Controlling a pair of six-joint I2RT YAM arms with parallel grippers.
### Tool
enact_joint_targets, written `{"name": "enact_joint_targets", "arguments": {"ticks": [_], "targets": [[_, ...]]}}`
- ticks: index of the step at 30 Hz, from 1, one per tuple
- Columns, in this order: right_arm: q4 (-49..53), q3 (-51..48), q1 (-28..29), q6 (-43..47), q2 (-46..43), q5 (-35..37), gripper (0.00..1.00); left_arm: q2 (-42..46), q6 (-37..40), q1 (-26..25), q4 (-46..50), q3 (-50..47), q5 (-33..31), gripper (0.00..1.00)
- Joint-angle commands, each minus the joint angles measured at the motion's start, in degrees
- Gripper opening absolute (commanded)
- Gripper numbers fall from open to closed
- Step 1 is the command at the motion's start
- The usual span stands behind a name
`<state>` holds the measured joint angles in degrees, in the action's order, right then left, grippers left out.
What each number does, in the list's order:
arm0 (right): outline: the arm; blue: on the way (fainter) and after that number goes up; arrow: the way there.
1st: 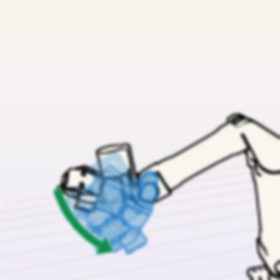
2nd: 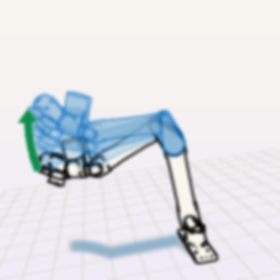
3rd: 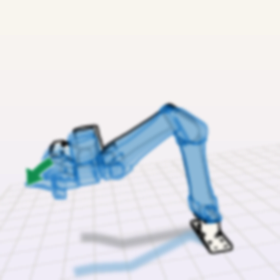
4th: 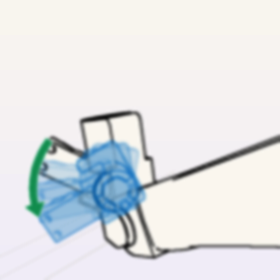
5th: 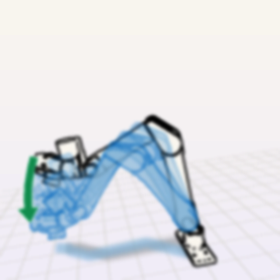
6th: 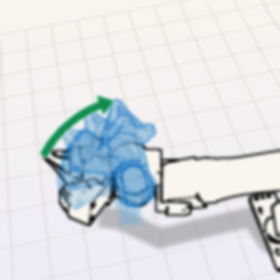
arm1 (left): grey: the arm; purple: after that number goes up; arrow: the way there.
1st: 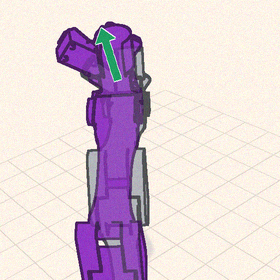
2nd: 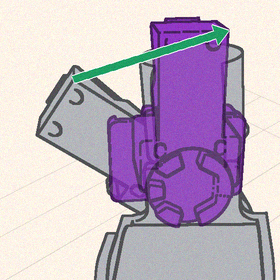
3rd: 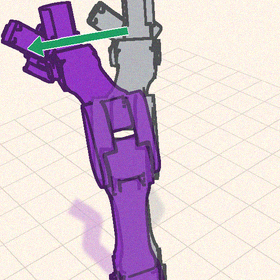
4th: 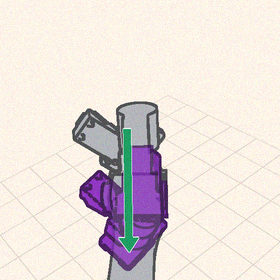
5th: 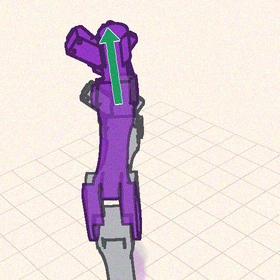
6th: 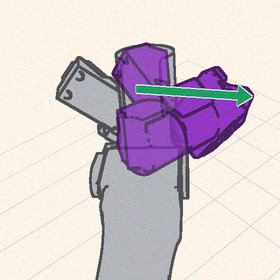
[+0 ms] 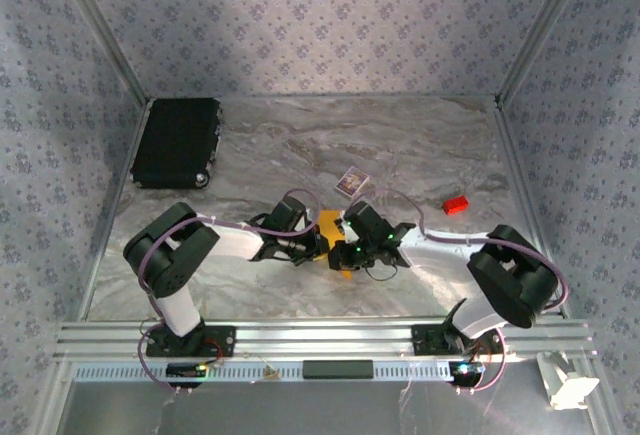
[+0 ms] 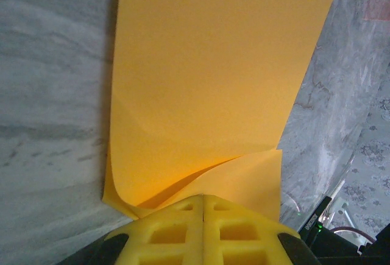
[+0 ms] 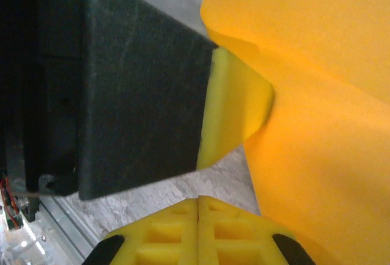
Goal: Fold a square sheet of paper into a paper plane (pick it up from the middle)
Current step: Third fold the triangle at the center of the table.
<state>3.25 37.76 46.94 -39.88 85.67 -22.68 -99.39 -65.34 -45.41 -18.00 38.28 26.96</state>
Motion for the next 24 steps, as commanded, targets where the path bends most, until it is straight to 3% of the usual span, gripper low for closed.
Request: {"name": "enact_joint_targets", "arguments": {"ticks": [1, 7, 24], "targets": [[2.3, 1.8, 0.5, 0.0, 1.8, 2.1, 0.06, -1.0, 1.2, -0.2, 3.5, 0.0, -2.4, 0.0], [1.8, 0.0, 0.3, -0.7, 3.9, 2.4, 0.06, -1.1, 1.3, -0.3, 3.7, 0.0, -2.4, 0.0], [-7.0, -11.3, -1.4, -4.8, -2.7, -2.0, 0.11, -2.5, 2.0, 0.0, 4.5, -0.1, -2.6, 0.0]]}}
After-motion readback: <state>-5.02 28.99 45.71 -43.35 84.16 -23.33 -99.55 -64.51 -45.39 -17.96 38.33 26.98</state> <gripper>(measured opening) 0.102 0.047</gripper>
